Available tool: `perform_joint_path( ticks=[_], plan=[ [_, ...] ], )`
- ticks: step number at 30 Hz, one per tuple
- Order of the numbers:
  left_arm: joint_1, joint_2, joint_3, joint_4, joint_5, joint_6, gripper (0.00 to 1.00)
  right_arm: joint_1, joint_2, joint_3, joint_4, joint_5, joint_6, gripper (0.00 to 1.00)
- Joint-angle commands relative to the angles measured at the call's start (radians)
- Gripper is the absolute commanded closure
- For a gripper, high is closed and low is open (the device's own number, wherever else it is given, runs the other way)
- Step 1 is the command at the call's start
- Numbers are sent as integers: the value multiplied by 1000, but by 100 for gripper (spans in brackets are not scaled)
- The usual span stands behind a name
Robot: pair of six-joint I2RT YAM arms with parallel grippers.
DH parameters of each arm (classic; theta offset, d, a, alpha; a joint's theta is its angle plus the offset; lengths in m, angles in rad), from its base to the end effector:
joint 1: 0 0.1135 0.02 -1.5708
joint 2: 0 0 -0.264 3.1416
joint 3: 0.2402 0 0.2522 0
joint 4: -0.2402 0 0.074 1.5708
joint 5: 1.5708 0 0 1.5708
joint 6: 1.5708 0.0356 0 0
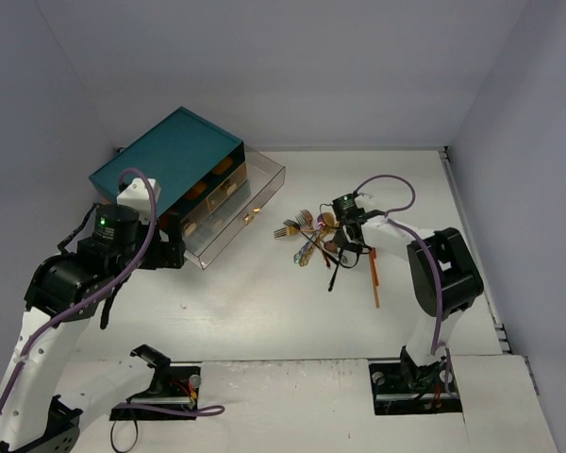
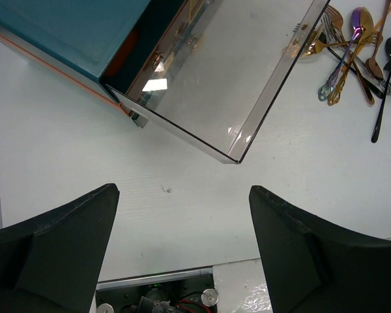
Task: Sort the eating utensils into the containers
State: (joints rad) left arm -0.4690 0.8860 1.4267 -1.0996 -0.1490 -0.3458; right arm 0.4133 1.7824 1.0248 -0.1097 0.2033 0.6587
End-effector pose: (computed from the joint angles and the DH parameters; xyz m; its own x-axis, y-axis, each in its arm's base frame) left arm 0.1137 -0.0517 0.4376 -0.5584 -0.0928 -0.8243 0.1546 0.9647 -0.2133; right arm 0.3372 0.1400 0.1638 -0.7198 0.3389 -0.6058 0.2110 0.9382 0.2742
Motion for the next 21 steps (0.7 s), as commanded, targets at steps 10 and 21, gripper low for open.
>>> perform_joint_path(
  ticks=[10, 21],
  plan=[
    [-54, -23, -6, 35, -29, 3, 21, 111, -332, 168, -33, 29, 19, 100],
    [-60, -13, 35, 29, -62, 4, 21, 380, -174, 648, 156, 53, 251, 100]
  ],
)
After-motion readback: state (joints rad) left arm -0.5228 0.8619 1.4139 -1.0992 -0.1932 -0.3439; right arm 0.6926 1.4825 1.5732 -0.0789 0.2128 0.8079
